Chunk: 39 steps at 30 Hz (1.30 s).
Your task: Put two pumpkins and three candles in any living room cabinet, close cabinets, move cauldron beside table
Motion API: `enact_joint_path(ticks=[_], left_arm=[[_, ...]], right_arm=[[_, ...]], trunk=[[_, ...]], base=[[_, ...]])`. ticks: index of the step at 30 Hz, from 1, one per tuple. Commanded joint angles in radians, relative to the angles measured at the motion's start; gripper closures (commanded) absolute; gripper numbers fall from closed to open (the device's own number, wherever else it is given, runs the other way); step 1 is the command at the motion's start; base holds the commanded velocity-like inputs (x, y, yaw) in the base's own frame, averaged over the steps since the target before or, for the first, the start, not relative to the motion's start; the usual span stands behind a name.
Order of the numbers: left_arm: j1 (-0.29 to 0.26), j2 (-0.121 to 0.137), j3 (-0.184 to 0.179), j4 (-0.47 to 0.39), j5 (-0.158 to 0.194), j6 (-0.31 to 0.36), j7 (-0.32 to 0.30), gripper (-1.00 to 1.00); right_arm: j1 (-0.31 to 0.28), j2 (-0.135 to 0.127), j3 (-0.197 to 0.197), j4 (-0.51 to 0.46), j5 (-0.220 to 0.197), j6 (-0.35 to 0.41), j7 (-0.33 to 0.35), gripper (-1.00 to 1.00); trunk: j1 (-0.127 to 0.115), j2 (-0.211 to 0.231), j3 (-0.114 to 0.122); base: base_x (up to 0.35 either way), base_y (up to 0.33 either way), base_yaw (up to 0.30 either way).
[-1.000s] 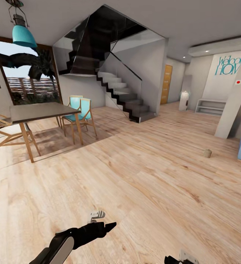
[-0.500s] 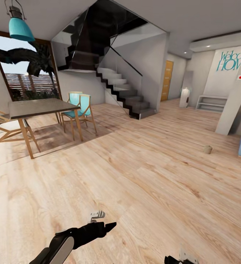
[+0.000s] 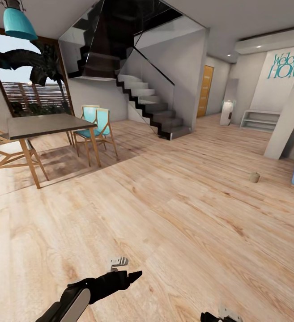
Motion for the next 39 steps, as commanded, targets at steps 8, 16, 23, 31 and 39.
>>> enact_joint_path(ticks=[8, 16, 23, 31, 39], left_arm=[[0.000, 0.001, -0.001, -0.001, 0.006, 0.004, 0.001, -1.00], [0.000, 0.001, -0.001, -0.001, 0.006, 0.004, 0.001, -1.00], [0.000, 0.001, -0.001, -0.001, 0.005, 0.004, 0.002, -1.00], [0.000, 0.001, -0.001, -0.001, 0.005, 0.004, 0.002, -1.00], [0.000, 0.001, -0.002, -0.001, 0.006, 0.004, 0.002, -1.00]], right_arm=[[0.001, 0.000, -0.005, -0.003, 0.001, 0.007, -0.003, -1.00], [0.000, 0.000, -0.005, -0.003, 0.001, 0.007, -0.003, -1.00], [0.001, 0.000, -0.005, -0.003, 0.001, 0.007, -0.003, -1.00], [0.001, 0.000, -0.005, -0.003, 0.001, 0.005, -0.001, -1.00], [0.001, 0.000, -0.003, -0.006, 0.001, 0.004, 0.010, -1.00]], trunk=[[0.000, 0.000, -0.001], [0.000, 0.000, -0.001], [0.000, 0.000, -0.001], [0.000, 0.000, -0.001], [0.000, 0.000, -0.001]], base=[[0.000, 0.001, 0.000], [-0.044, 0.093, 0.000], [-0.018, 0.016, 0.000], [-0.161, 0.054, 0.000], [-0.035, 0.013, 0.000]])
